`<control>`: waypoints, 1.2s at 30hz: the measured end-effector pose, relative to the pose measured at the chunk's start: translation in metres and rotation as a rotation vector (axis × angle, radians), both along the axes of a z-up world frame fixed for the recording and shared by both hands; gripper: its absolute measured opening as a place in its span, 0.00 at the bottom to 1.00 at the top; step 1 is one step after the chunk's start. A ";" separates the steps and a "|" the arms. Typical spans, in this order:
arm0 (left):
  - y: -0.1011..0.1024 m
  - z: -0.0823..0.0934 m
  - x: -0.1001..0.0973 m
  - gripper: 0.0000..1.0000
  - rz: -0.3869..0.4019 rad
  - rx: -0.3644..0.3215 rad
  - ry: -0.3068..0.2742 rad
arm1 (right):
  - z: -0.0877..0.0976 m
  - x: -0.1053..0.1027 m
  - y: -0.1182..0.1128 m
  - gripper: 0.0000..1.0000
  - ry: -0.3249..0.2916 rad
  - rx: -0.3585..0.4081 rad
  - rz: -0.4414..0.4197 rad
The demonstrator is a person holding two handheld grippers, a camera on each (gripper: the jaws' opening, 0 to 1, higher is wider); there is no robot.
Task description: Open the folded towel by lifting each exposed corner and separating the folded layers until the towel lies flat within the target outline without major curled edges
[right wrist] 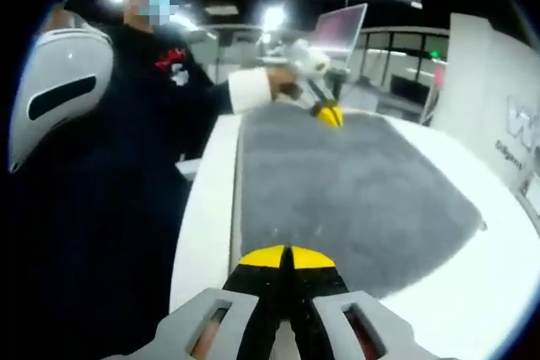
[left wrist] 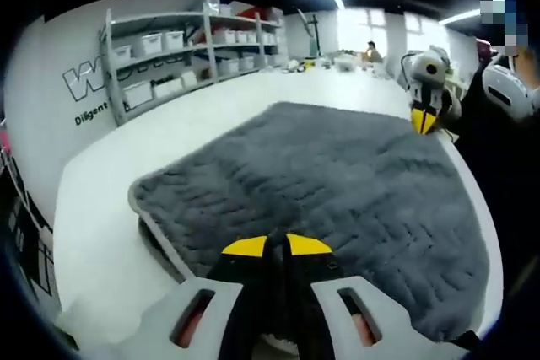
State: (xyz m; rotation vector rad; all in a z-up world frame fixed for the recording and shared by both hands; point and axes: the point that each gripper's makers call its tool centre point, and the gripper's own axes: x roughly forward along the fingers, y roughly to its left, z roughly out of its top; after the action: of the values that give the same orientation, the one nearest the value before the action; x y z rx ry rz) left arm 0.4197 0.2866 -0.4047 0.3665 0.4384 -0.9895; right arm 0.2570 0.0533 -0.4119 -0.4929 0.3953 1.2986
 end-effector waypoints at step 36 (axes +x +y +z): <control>0.048 0.023 0.062 0.41 0.383 -0.051 -0.130 | 0.039 0.020 0.046 0.14 -0.033 0.051 0.136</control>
State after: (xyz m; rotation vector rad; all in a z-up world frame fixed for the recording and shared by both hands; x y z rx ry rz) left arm 0.4813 0.3345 -0.3813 0.2851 0.3480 -0.5990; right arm 0.2769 0.0993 -0.3731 -0.5042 0.3046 1.4265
